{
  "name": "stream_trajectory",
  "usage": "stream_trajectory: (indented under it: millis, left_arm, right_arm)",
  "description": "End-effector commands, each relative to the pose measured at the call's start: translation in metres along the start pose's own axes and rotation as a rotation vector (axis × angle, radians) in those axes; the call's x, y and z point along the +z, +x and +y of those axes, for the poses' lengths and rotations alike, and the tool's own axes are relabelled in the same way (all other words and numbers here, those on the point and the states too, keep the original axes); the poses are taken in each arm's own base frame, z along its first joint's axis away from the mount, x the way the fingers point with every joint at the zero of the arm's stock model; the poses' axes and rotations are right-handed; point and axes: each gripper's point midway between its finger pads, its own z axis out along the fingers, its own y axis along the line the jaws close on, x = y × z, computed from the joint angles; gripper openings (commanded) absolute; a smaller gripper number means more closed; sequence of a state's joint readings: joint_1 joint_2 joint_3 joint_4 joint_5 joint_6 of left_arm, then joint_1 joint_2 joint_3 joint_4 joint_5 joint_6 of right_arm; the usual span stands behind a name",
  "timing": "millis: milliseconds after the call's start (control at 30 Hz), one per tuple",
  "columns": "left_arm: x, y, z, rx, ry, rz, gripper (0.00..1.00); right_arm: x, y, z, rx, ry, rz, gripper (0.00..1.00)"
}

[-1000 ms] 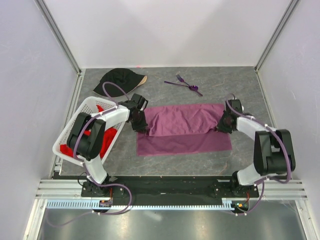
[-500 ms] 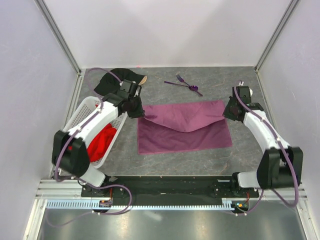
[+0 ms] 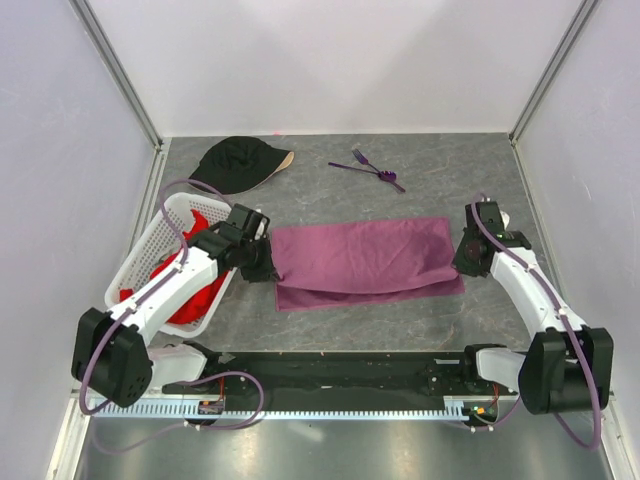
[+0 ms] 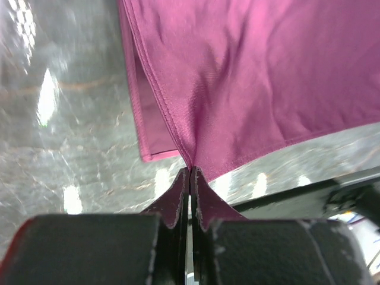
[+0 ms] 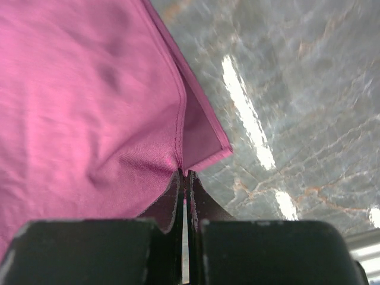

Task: Fold the napkin into a case and place the utensils inside
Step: Fold and flatten the napkin at the center of the board, then smooth out the rectangle-folded napkin at the center of the board.

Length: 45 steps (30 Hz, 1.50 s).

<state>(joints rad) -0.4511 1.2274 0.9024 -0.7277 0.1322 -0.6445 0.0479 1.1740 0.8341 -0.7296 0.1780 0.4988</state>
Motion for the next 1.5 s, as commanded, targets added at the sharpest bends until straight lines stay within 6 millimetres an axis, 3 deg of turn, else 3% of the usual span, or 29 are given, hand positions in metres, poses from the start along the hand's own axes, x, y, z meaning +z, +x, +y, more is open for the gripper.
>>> stream_trajectory:
  millis: [0,367,833,1133,1367,1467]
  left_arm:
    - [0.018,0.018,0.001,0.002,-0.004,0.062,0.02]
    - [0.048,0.04,0.009,0.025,-0.06,0.137,0.02]
    - [0.047,0.047,0.015,-0.009,-0.074,0.13,0.02]
    - [0.053,0.059,0.025,-0.029,-0.1,0.161,0.02]
    - [0.057,0.055,0.028,-0.039,-0.123,0.146,0.02]
    - [0.054,0.056,0.024,-0.033,-0.102,0.145,0.12]
  right_arm:
    - [0.012,0.009,-0.011,0.041,0.071,0.031,0.0]
    - [0.049,0.031,-0.018,0.055,0.142,0.106,0.0]
    - [0.035,0.0,-0.016,0.062,0.15,0.006,0.01]
    - [0.056,0.015,-0.022,0.054,0.188,0.04,0.06]
    - [0.061,0.022,-0.017,0.052,0.148,0.06,0.09]
    - [0.058,0.026,-0.017,0.04,0.143,0.085,0.15]
